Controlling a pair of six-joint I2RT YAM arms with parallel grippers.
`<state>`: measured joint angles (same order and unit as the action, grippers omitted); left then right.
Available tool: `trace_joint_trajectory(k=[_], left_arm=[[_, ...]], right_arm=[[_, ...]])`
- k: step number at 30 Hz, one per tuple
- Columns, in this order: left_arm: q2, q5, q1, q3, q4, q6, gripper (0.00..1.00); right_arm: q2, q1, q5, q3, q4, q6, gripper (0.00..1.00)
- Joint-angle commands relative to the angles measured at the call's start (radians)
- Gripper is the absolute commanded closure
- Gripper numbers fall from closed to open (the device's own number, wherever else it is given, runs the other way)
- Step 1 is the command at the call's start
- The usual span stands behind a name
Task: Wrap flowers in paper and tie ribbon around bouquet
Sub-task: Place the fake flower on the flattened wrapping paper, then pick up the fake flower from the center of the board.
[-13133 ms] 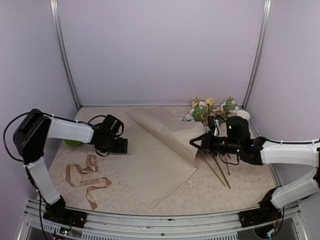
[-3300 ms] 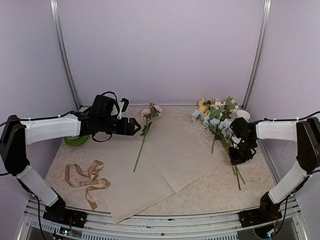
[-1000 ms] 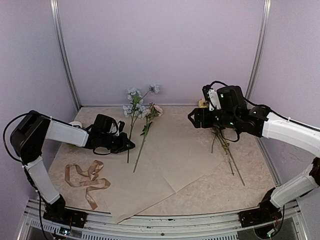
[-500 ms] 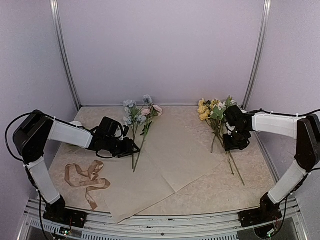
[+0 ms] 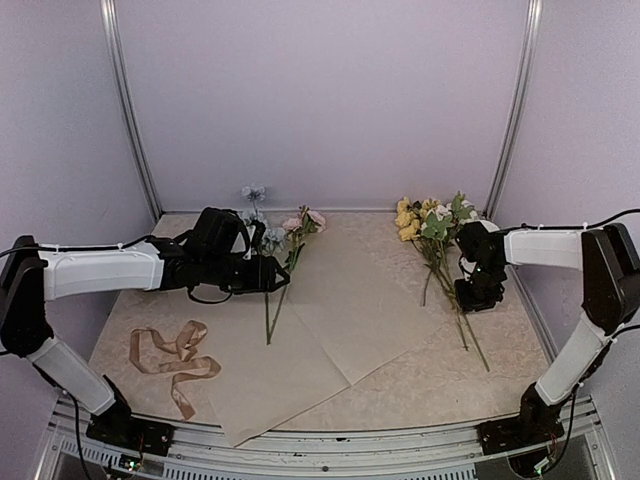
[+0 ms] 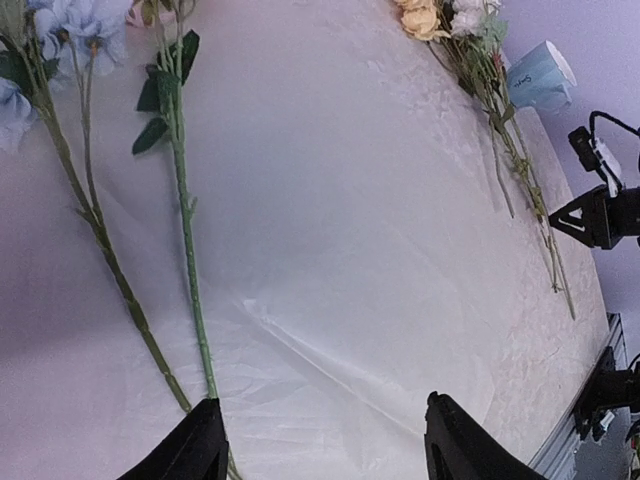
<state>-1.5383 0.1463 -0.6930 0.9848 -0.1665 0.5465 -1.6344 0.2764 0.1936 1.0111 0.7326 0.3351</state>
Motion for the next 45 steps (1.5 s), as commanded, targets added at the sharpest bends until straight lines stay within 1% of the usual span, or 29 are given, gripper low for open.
trace_joint_trajectory(k=[1,4,9,10,11,13,14,16,19,21,24,26,30,33,35,37,38,40,41,42,43,44,45], left_arm=[[0.064,-0.097,0.013,0.039,-0.087,-0.069,0.33],[0.093,-0.102,0.030,0.034,-0.091,-0.080,0.33],[0.117,-0.100,0.045,-0.004,-0.067,-0.073,0.33],[0.116,-0.093,0.048,-0.009,-0.062,-0.070,0.34],[0.114,-0.089,0.048,-0.012,-0.058,-0.067,0.34],[0.109,-0.087,0.047,-0.016,-0.051,-0.068,0.34],[0.107,-0.086,0.047,-0.015,-0.051,-0.069,0.34],[0.106,-0.086,0.047,-0.014,-0.047,-0.076,0.33],[0.103,-0.092,0.047,-0.010,-0.045,-0.089,0.30],[0.102,-0.085,0.048,-0.004,-0.048,-0.098,0.27],[0.110,-0.077,0.043,0.004,-0.048,-0.112,0.21],[0.118,-0.083,0.035,0.007,-0.047,-0.122,0.18],[0.124,-0.096,0.030,0.014,-0.056,-0.135,0.17],[0.128,-0.096,0.027,0.025,-0.063,-0.144,0.17],[0.141,-0.085,0.019,0.025,-0.043,-0.164,0.17],[0.169,-0.074,-0.015,0.025,-0.007,-0.209,0.18],[0.185,-0.075,-0.040,0.025,0.029,-0.238,0.18],[0.217,-0.046,-0.102,0.023,0.110,-0.298,0.17],[0.229,-0.013,-0.137,0.019,0.155,-0.322,0.15],[0.239,0.047,-0.169,0.015,0.207,-0.339,0.13],[0.244,0.096,-0.199,0.010,0.260,-0.350,0.12],[0.245,0.149,-0.226,0.006,0.311,-0.353,0.11],[0.244,0.191,-0.247,0.001,0.363,-0.346,0.11]], right_arm=[[-0.065,-0.017,-0.012,-0.017,-0.014,-0.029,0.68],[-0.096,-0.040,0.018,-0.024,-0.018,-0.031,0.68],[-0.121,-0.051,-0.035,-0.033,-0.060,-0.064,0.67],[-0.129,-0.051,-0.036,-0.032,-0.061,-0.075,0.71],[-0.136,-0.050,-0.033,-0.030,-0.060,-0.086,0.79],[-0.131,-0.051,-0.006,-0.024,-0.045,-0.100,0.97],[-0.122,-0.051,0.018,-0.020,-0.036,-0.102,1.00],[-0.093,-0.051,0.074,-0.006,-0.019,-0.106,1.00],[-0.047,-0.045,0.111,0.023,0.001,-0.129,1.00],[-0.006,-0.030,0.146,0.054,0.025,-0.139,1.00],[0.062,0.008,0.242,0.129,0.082,-0.131,1.00],[0.114,0.028,0.263,0.189,0.104,-0.133,1.00],[0.201,0.030,0.171,0.242,0.120,-0.127,1.00],[0.282,0.039,0.058,0.250,0.084,-0.131,1.00],[0.352,0.056,-0.097,0.250,0.002,-0.154,1.00],[0.432,0.080,-0.398,0.214,-0.167,-0.148,1.00],[0.474,0.100,-0.578,0.164,-0.303,-0.112,1.00],[0.534,0.176,-0.837,0.019,-0.724,0.038,1.00],[0.545,0.233,-0.897,-0.051,-0.938,0.099,1.00],[0.540,0.299,-0.911,-0.091,-1.105,0.113,1.00],[0.522,0.357,-0.896,-0.109,-1.215,0.115,1.00],[0.493,0.411,-0.880,-0.100,-1.282,0.111,1.00],[0.459,0.453,-0.865,-0.082,-1.307,0.101,1.00]])
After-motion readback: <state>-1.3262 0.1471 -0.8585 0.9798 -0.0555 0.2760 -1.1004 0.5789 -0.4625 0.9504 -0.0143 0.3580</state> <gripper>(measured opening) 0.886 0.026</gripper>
